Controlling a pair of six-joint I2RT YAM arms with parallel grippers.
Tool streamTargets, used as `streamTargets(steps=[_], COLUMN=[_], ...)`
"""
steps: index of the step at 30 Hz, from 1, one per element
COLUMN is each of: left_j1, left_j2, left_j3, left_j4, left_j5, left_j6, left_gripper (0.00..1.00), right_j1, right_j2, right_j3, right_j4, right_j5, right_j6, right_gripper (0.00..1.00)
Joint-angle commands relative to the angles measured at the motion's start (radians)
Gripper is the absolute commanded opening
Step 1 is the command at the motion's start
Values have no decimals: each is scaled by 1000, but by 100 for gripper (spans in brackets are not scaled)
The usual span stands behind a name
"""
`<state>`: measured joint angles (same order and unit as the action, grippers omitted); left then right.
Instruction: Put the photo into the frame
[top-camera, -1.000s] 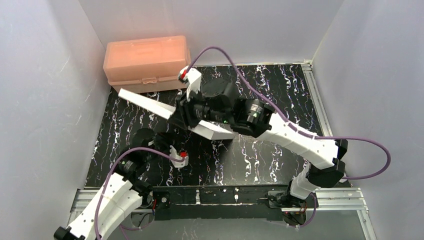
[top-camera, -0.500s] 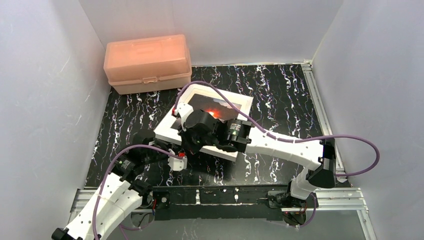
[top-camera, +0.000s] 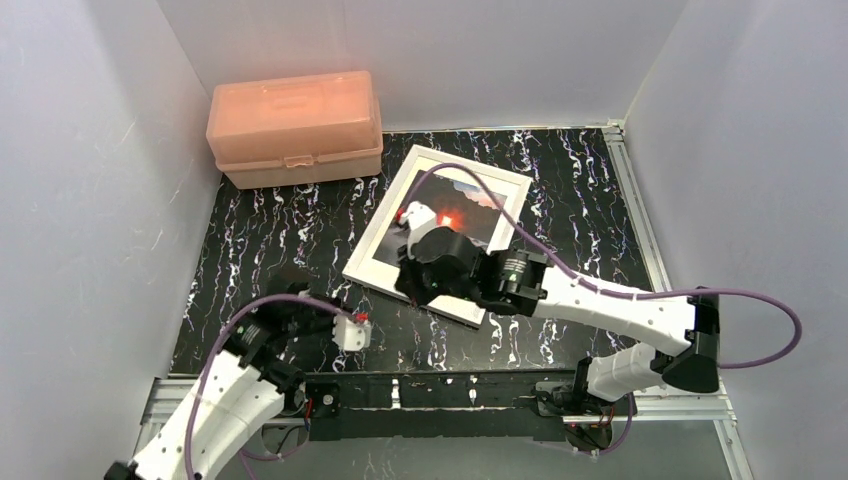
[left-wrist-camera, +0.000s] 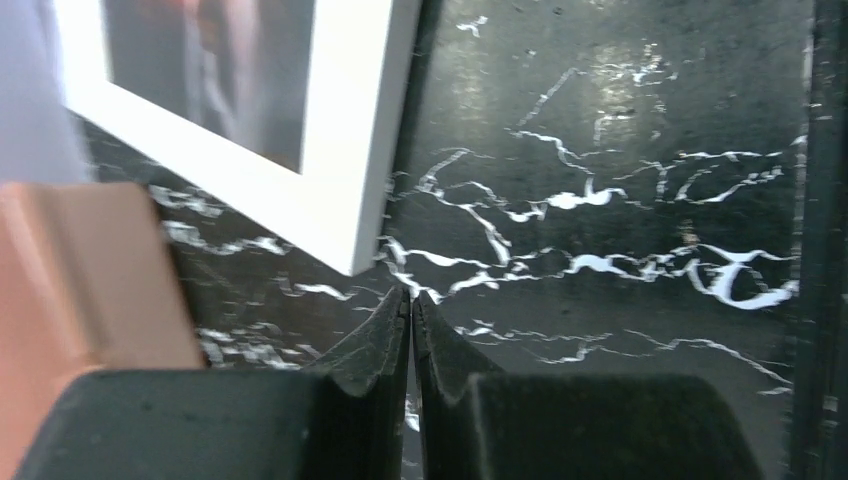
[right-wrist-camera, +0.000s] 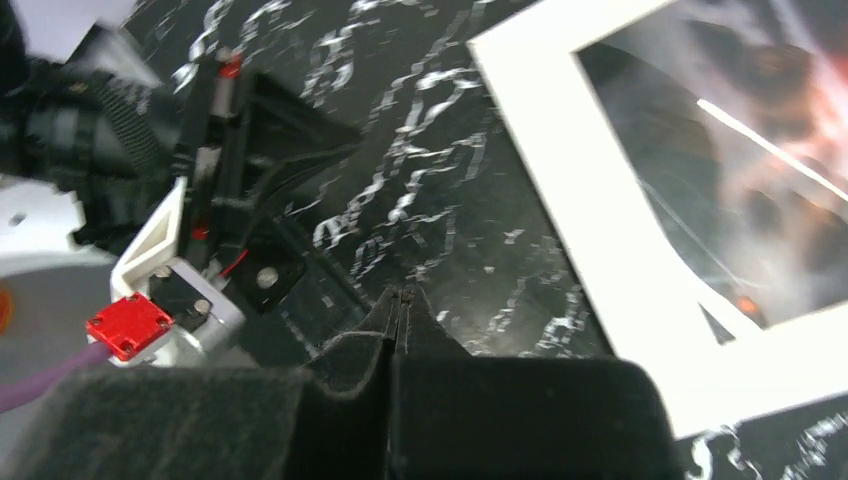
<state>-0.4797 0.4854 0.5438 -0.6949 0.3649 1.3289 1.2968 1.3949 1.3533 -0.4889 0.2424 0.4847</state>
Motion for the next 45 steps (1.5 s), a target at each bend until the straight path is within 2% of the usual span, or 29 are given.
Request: streamTargets(steps=[1,3,4,7,9,11,16,17,20,22,23,24,28,30,33,34,38,45], left_j1=[3,14,32,132,201,248,290,303,379,456,506,555,650,684,695,696,696,696], left_j2=[262,491,589,823,927,1006,1096,1098,1094,1078,1070,1063,1026,988,912,882,795,828], left_j3=[127,257,339,563,679,769,813,805,771,727,703,677,544,446,299,233,15,-105], left_j4=[-43,-77,-119,-236,-262,-259,-202,-188,-133,-58,-7,42,279,394,609,733,1045,1226], left_j5=[-65,-96,-84,19,89,125,139,143,169,185,196,206,102,142,151,147,110,57], left_j6=[-221,-348,-404,-564,-652,-719,-823,-849,-916,-970,-1012,-1051,-1226,-1250,-1294,-1310,-1373,-1366], left_gripper=[4,6,8,13,20,21,28,32,53,71,93,98,98,99,99,98,98,98], right_j1=[-119,-211,-261,-404,-504,-611,-799,-825,-903,-945,-963,-978,-1022,-1049,-1073,-1078,-1094,-1143], right_j2=[-74,-84,-81,-68,-60,-40,-4,-7,-30,-59,-74,-85,-68,-42,-24,-26,-28,40], right_j3=[-76,-104,-113,-141,-157,-168,-245,-274,-382,-484,-537,-590,-681,-695,-745,-766,-875,-975], right_j4=[16,9,2,-8,0,15,102,129,257,362,431,491,602,626,724,763,979,1187], right_j5=[123,125,116,112,135,148,195,218,295,349,373,403,516,529,536,536,508,458], right_j6=[91,99,104,96,67,32,-24,-34,-61,-78,-93,-107,-139,-146,-183,-195,-256,-302], right_gripper=[4,9,18,34,53,64,79,82,90,96,98,99,99,99,99,99,99,99])
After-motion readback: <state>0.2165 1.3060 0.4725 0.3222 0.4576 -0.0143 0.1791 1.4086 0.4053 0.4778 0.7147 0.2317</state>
